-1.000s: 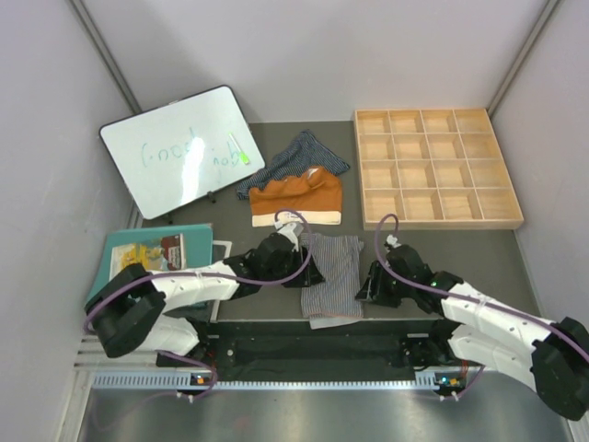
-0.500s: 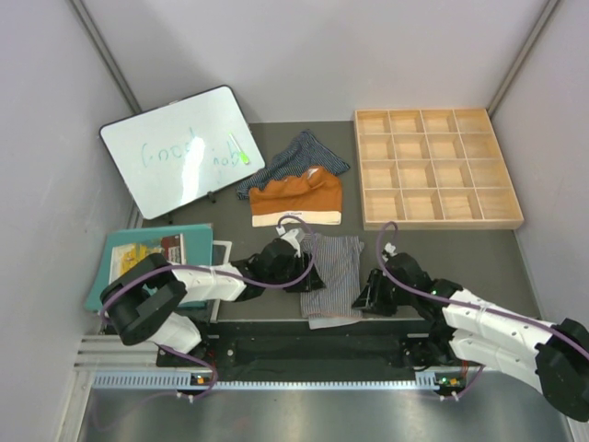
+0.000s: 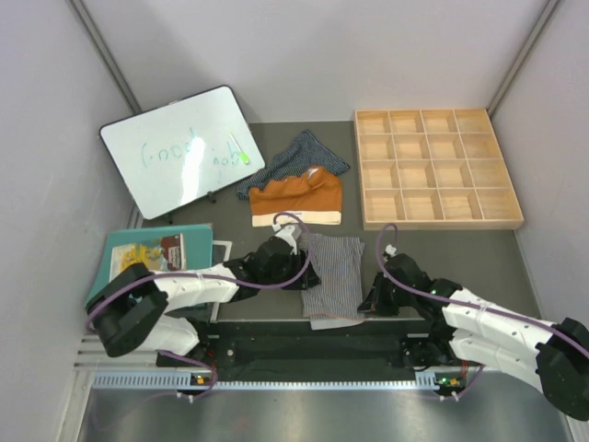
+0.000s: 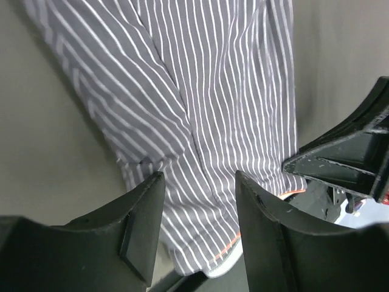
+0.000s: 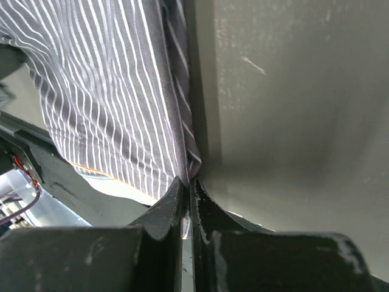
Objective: Roll the underwear
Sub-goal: Fold the underwear at the center of the board.
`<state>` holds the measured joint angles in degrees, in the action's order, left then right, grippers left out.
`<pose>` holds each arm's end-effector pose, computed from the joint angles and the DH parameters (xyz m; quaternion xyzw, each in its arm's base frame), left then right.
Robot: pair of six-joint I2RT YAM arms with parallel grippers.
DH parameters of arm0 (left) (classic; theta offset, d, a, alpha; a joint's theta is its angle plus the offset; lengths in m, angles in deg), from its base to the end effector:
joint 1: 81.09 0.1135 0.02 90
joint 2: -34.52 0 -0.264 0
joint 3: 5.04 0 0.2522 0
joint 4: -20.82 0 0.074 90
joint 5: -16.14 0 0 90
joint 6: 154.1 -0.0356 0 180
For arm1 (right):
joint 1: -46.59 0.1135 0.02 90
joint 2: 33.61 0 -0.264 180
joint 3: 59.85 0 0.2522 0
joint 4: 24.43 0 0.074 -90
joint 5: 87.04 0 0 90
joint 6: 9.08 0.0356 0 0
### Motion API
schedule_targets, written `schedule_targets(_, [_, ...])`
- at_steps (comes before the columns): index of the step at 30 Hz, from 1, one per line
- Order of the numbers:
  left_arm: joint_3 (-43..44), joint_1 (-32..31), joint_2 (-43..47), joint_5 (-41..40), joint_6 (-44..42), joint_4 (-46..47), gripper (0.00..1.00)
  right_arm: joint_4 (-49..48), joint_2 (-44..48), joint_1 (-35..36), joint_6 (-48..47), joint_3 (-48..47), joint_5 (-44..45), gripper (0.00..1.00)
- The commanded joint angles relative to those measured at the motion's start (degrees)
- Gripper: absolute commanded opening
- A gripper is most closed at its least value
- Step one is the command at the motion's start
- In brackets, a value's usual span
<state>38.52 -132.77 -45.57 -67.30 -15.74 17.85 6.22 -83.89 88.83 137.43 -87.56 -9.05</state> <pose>0.1590 -0.2078 0.1539 0.0506 0.9019 -0.3596 0.2340 0.1056 0.1059 0.1326 0.0845 0.9405 0.3028 0.1289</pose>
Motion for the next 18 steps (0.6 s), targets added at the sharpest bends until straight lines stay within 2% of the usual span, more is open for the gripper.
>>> schedule_targets(1, [-0.26, -0.09, 7.92, -4.81, -1.96, -6.38, 0.55, 1.57, -0.25, 0.65, -1.49, -3.36, 1.64, 0.00])
schedule_targets(4, [-3.77, -0.09, 10.65, -4.03, 0.33, -5.87, 0.55, 2.45, -0.52, 0.57, -1.67, -4.06, 2.25, 0.00])
schedule_targets(10, [-9.75, -0.35, 11.19, 0.29, 6.30, 1.69, 0.55, 2.98, -1.66, 0.65, -2.02, -5.38, 2.78, 0.00])
schedule_targets(18, [-11.52, -0.96, 8.64, 1.69, 8.68, 7.13, 0.54, 3.50, -4.29, 1.97, -2.81, -8.71, 4.10, 0.00])
